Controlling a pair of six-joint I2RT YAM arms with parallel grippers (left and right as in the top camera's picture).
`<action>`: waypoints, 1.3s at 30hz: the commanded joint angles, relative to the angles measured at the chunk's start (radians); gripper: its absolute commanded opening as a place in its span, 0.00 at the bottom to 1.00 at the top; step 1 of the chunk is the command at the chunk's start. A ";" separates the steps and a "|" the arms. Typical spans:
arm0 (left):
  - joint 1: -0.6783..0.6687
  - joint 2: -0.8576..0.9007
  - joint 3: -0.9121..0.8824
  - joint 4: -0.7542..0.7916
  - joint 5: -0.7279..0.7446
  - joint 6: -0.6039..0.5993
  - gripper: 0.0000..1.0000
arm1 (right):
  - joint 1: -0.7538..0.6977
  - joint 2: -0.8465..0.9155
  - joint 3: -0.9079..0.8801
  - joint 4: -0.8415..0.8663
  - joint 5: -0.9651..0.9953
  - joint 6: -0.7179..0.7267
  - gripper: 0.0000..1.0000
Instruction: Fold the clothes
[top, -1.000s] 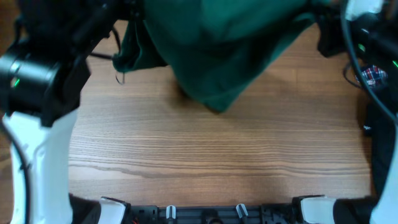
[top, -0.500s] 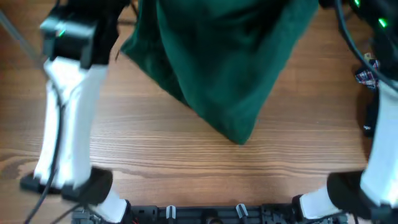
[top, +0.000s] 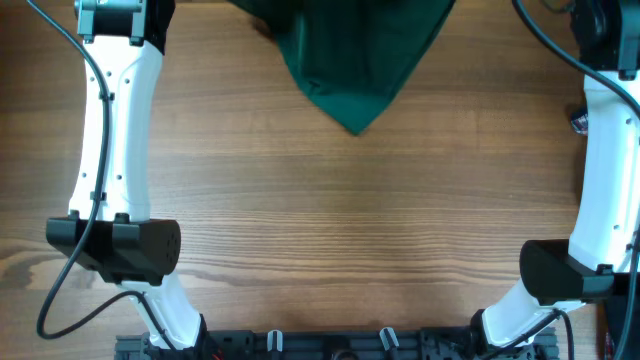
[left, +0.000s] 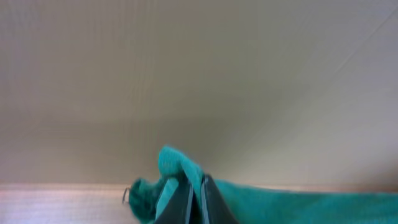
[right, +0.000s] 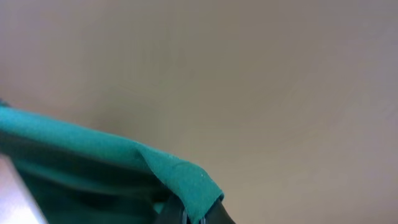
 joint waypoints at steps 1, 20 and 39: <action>0.016 -0.015 0.008 -0.179 -0.111 0.019 0.04 | -0.014 0.023 0.017 -0.211 -0.080 -0.127 0.04; 0.013 0.243 -0.035 -0.877 -0.063 -0.145 0.04 | -0.010 0.203 -0.547 -0.579 -0.140 -0.037 0.04; -0.040 0.244 -0.420 -0.881 -0.101 -0.169 0.09 | 0.122 0.203 -0.978 -0.453 -0.171 0.164 0.04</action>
